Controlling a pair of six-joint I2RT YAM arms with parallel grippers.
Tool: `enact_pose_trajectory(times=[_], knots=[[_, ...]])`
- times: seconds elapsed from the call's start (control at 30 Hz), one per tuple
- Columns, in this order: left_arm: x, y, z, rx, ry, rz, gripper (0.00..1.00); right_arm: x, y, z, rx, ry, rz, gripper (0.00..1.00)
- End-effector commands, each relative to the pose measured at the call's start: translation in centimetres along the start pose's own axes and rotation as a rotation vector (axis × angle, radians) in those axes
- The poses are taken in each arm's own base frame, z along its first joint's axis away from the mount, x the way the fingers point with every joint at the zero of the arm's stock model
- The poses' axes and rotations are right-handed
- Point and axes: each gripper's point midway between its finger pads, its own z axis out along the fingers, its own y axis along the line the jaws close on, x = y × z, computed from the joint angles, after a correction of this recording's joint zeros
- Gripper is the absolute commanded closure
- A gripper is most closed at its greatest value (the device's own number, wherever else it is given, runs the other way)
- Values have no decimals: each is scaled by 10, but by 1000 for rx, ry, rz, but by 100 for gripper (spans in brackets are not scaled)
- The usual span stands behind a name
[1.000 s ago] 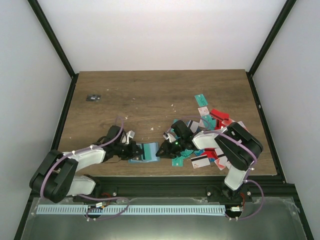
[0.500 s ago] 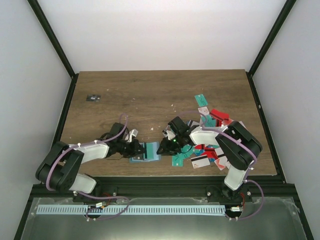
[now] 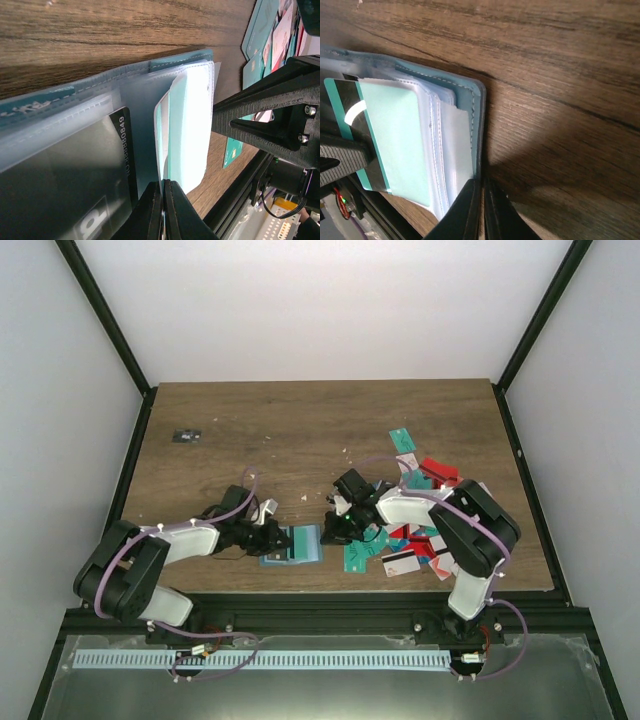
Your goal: Put the credit cards into the card holder
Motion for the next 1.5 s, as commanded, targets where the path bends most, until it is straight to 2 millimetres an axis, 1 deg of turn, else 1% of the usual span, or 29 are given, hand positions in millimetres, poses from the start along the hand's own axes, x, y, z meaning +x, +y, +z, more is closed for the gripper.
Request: enact_pose_trajectory(times=[0.0, 0.2, 0.47, 0.63, 0.93, 1.23, 1.47], knots=[[12, 15, 2, -51, 38, -22, 96, -1, -7, 11, 13, 17, 19, 94], [10, 11, 4, -29, 34, -36, 96, 4, -4, 15, -25, 29, 43, 95], [4, 2, 9, 1, 20, -58, 96, 10, -9, 18, -22, 42, 77, 97], [4, 3, 11, -8, 6, -88, 96, 14, -13, 19, -10, 48, 114, 99], [4, 0, 16, -6, -29, -149, 96, 26, -21, 19, 2, 66, 180, 99], [11, 2, 25, -38, -14, -187, 96, 28, -20, 18, -5, 72, 192, 99], [9, 3, 17, -101, -22, -157, 88, 25, -20, 11, 9, 51, 169, 99]])
